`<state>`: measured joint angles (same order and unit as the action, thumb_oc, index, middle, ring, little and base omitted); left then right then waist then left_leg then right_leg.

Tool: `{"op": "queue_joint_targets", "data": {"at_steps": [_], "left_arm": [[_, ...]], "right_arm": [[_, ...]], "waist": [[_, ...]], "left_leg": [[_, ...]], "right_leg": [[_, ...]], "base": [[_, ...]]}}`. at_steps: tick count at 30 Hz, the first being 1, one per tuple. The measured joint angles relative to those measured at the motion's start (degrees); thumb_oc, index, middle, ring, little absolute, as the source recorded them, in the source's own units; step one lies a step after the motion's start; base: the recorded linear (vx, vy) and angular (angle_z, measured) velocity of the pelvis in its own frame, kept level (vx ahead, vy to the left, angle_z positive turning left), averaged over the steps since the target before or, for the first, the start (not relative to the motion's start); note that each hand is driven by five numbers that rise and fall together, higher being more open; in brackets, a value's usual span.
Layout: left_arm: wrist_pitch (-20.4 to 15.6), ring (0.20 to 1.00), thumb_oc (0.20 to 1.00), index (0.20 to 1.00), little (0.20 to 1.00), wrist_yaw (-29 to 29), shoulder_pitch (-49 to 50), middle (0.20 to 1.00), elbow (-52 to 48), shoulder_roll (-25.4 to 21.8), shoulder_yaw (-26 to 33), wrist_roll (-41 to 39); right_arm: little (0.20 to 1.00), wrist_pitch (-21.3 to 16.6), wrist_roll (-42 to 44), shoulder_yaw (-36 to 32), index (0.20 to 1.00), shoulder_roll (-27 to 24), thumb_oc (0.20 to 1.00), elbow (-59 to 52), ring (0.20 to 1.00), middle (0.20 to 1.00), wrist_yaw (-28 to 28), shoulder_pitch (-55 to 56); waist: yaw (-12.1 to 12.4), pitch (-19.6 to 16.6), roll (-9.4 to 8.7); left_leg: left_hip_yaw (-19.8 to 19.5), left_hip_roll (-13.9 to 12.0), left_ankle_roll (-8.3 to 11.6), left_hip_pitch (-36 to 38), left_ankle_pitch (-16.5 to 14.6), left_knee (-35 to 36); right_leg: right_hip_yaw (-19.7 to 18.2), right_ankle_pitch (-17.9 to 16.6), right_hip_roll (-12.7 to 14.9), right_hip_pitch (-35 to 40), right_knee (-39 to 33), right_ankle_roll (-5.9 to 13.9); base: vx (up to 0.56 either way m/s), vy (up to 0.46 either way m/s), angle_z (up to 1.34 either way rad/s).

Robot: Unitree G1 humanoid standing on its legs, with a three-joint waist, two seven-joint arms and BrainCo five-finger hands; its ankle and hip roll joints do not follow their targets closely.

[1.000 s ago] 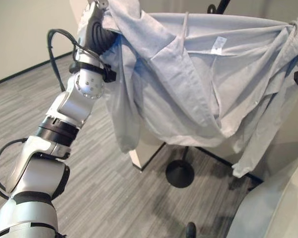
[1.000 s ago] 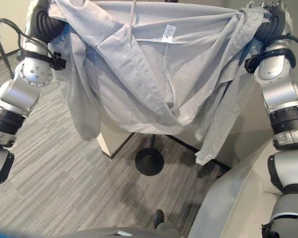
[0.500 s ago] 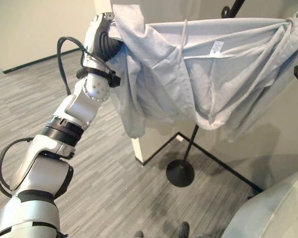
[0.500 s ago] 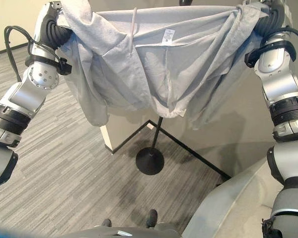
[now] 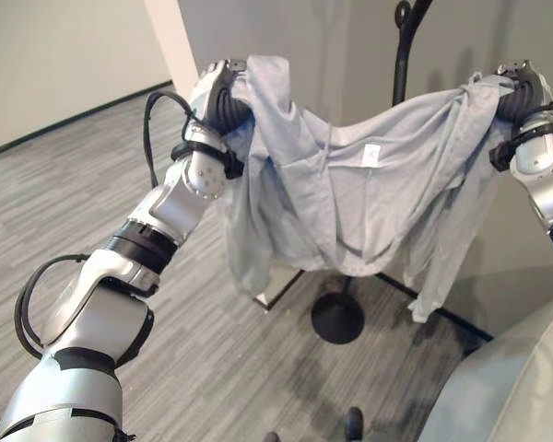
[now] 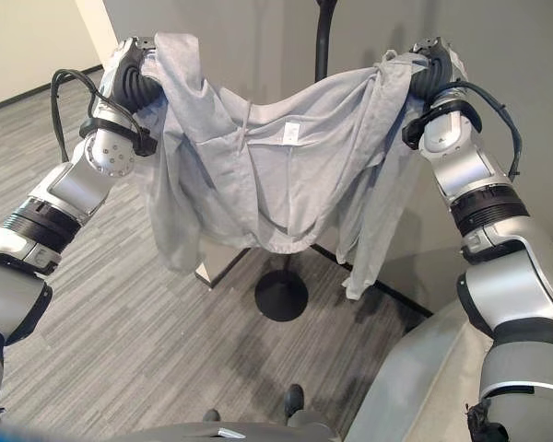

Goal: Hang the clothes on the sofa on the clothes rack.

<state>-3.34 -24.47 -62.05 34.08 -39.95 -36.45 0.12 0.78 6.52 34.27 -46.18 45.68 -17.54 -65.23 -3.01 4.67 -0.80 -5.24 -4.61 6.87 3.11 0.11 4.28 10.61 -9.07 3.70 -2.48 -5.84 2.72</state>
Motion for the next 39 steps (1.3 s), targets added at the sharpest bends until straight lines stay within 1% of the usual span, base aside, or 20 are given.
{"op": "queue_joint_targets", "data": {"at_steps": [4,6,8,11,14,18,21,22,23,24,26,28,30,31,33,34,35,37,39], "left_arm": [[0.2,0.200,0.200,0.200,0.200,0.0,-5.3,0.200,5.9,2.2,-5.3,0.0],[0.2,0.200,0.200,0.200,0.200,0.0,-6.5,0.200,6.3,3.0,-6.0,0.0],[0.2,0.200,0.200,0.200,0.200,0.0,-7.8,0.200,7.3,3.5,-7.2,0.0],[0.2,0.200,0.200,0.200,0.200,0.1,-10.7,0.200,8.9,4.9,-9.2,0.0],[0.2,0.200,0.200,0.200,0.200,0.1,-11.3,0.200,8.9,5.0,-9.2,0.0],[0.1,0.200,0.200,0.200,0.200,0.0,-13.0,0.200,9.0,4.8,-9.2,0.0],[0.2,0.200,0.200,0.200,0.200,0.0,-13.2,0.200,8.7,4.6,-8.6,0.0],[0.3,0.200,0.200,0.200,0.200,0.0,-12.9,0.200,7.6,4.3,-7.8,0.0],[0.4,0.200,0.200,0.200,0.200,0.0,-12.5,0.200,4.3,2.8,-7.4,0.0],[0.1,0.200,0.200,0.200,0.200,-0.2,-12.5,0.200,3.1,1.9,-7.3,0.0],[0.1,0.200,0.200,0.200,0.200,-0.5,-12.3,0.200,-4.2,-1.4,-3.2,0.0],[-0.3,0.200,0.200,0.200,0.200,-1.5,-12.4,0.200,-5.7,-2.6,-1.8,0.0],[-0.4,0.200,0.200,0.200,0.200,-1.5,-11.9,0.200,-8.5,-4.3,-0.9,0.0],[-0.7,0.200,0.200,0.200,0.200,-1.7,-11.6,0.200,-10.3,-5.6,-0.7,0.0],[-1.2,0.200,0.200,0.200,0.200,-1.7,-11.6,0.200,-11.8,-6.0,0.1,0.0],[-1.4,0.200,0.200,0.200,0.200,-1.7,-11.2,0.200,-14.0,-6.2,1.3,0.2],[-1.6,0.200,0.200,0.200,0.200,-1.7,-11.0,0.200,-15.1,-6.5,1.8,0.2],[-1.8,0.200,0.200,0.200,0.200,-1.8,-10.4,0.200,-17.4,-7.1,3.1,0.2],[-2.5,0.200,0.200,0.200,0.200,-1.7,-10.3,0.200,-18.3,-7.7,3.2,0.2]], "right_arm": [[0.200,0.1,-0.2,2.8,0.200,0.6,0.200,2.3,0.200,0.200,0.1,-1.0],[0.200,0.2,-0.3,3.2,0.200,1.2,0.200,2.5,0.200,0.200,0.2,-1.2],[0.200,0.2,-0.7,4.5,0.200,1.4,0.200,2.8,0.200,0.200,0.2,-1.5],[0.200,0.3,-1.6,4.7,0.200,2.3,0.200,5.6,0.200,0.200,0.3,-1.8],[0.200,0.5,-1.6,4.8,0.200,2.2,0.200,6.7,0.200,0.200,0.3,-1.9],[0.200,0.5,-1.5,4.7,0.200,2.2,0.200,6.5,0.200,0.200,0.2,-1.9],[0.200,0.5,-1.4,3.7,0.200,2.2,0.200,4.0,0.200,0.200,-0.8,-1.9],[0.200,0.6,-0.9,2.5,0.200,1.9,0.200,1.7,0.200,0.200,-0.8,-1.4],[0.200,0.4,0.0,-0.6,0.200,1.3,0.200,-3.1,0.200,0.200,-1.0,0.2],[0.200,-0.1,0.4,-0.9,0.200,1.1,0.200,-4.3,0.200,0.200,-1.4,0.2],[0.200,-0.4,1.0,-5.9,0.200,-2.0,0.200,-11.2,0.200,0.200,-2.6,2.5],[0.200,-0.9,1.2,-8.3,0.200,-3.1,0.200,-12.2,0.200,0.200,-3.3,3.3],[0.200,-1.7,1.2,-11.1,0.200,-5.6,0.200,-15.9,0.200,0.200,-3.3,6.1],[0.200,-2.6,1.3,-13.8,0.200,-6.2,0.200,-17.7,0.200,0.200,-3.5,8.0],[0.200,-2.8,1.3,-15.6,0.200,-7.0,0.200,-18.7,0.200,0.200,-3.7,9.0],[0.200,-3.1,1.3,-18.7,0.200,-7.5,0.200,-21.2,0.200,0.200,-3.9,11.3],[0.200,-3.6,1.3,-20.2,0.200,-7.5,0.200,-22.3,0.200,0.200,-4.3,12.3],[0.200,-5.0,1.2,-22.4,0.200,-8.1,0.200,-23.5,0.200,0.200,-5.1,13.3],[0.200,-5.3,1.3,-23.8,0.200,-9.1,0.200,-24.8,0.200,0.200,-5.8,14.1]], "waist": [[-0.3,-0.2,0.47],[-0.5,-0.2,1.13],[-1.4,-0.2,1.62],[-1.7,-0.2,2.42],[-1.8,-0.2,3.58],[-1.7,-0.2,3.94],[-1.7,-0.1,4.11],[-1.8,-0.1,4.17],[-1.9,0.0,4.25],[-1.9,0.0,4.32],[-1.8,0.1,4.40],[-1.8,0.1,4.38],[-1.8,0.1,4.30],[-1.8,0.2,4.17],[-1.9,0.3,4.03],[-1.9,0.4,3.89],[-2.0,0.4,3.85],[-2.3,0.5,3.85],[-2.8,0.5,3.81]], "left_leg": [[0.5,0.4,-0.62,-2.1,0.5,0.0],[1.4,0.6,-0.78,-3.0,0.6,0.0],[1.5,0.6,-0.87,-3.8,0.7,0.0],[1.8,0.7,-0.94,-4.4,0.7,0.1],[2.0,0.7,-0.94,-4.3,0.7,0.6],[2.5,0.6,-0.93,-4.8,0.7,0.7],[2.8,0.5,-0.92,-4.7,0.7,0.8],[2.9,0.4,-0.90,-4.7,0.7,0.9],[2.9,0.4,-0.90,-4.7,0.7,0.9],[2.9,0.4,-0.89,-4.7,0.7,0.9],[3.0,0.2,-0.74,-4.0,0.5,1.0],[3.0,0.2,-0.72,-3.4,0.5,1.0],[3.0,0.1,-0.59,-2.9,0.4,1.0],[2.9,0.0,-0.53,-2.5,0.3,1.1],[3.0,0.1,-0.45,-2.0,0.3,1.3],[2.9,0.0,-0.40,-1.9,0.2,1.3],[2.9,0.0,-0.32,-1.8,0.2,1.3],[2.9,0.0,-0.18,-1.7,0.1,1.3],[2.8,0.0,-0.19,-1.6,0.1,1.3]], "right_leg": [[-0.4,-0.4,0.2,-2.4,0.0,0.33],[-1.3,-0.8,0.2,-3.8,0.0,0.20],[-1.4,-0.9,0.3,-4.5,0.0,0.27],[-1.7,-1.0,0.3,-5.4,0.0,0.26],[-1.8,-1.3,0.2,-5.7,0.0,-0.02],[-2.1,-1.4,0.1,-6.4,0.0,-0.03],[-2.4,-1.4,0.1,-6.5,0.0,-0.01],[-2.5,-1.3,0.1,-6.5,0.0,0.08],[-2.6,-1.3,0.0,-6.6,0.0,0.10],[-2.6,-1.3,0.1,-6.6,0.0,0.09],[-2.6,-1.1,-0.1,-5.9,0.0,0.29],[-2.6,-1.0,-0.1,-5.2,0.0,0.41],[-2.5,-0.8,-0.1,-4.6,0.0,0.68],[-2.3,-0.5,-0.1,-4.3,0.0,1.08],[-2.4,-0.4,-0.1,-3.8,-0.1,1.29],[-2.3,-0.2,0.0,-3.6,-0.2,1.33],[-2.2,-0.2,0.0,-3.4,-0.2,1.33],[-2.2,-0.1,0.0,-3.3,-0.2,1.32],[-2.1,-0.1,0.0,-3.1,-0.2,1.32]], "base": [[-0.03,0.015,-0.08],[-0.03,0.007,-0.19],[-0.02,0.006,-0.07],[0.00,0.008,-0.05],[0.00,0.000,0.00],[0.03,-0.001,-0.05],[0.06,-0.009,-0.05],[0.05,-0.006,-0.02],[0.06,-0.005,-0.02],[0.11,-0.013,-0.02],[0.12,-0.019,0.00],[0.09,-0.015,0.01],[0.04,-0.005,0.02],[0.03,-0.007,0.01],[0.06,-0.007,0.00],[0.07,0.000,0.02],[0.05,0.003,0.04],[0.02,0.002,0.01],[0.05,0.002,0.02]]}}
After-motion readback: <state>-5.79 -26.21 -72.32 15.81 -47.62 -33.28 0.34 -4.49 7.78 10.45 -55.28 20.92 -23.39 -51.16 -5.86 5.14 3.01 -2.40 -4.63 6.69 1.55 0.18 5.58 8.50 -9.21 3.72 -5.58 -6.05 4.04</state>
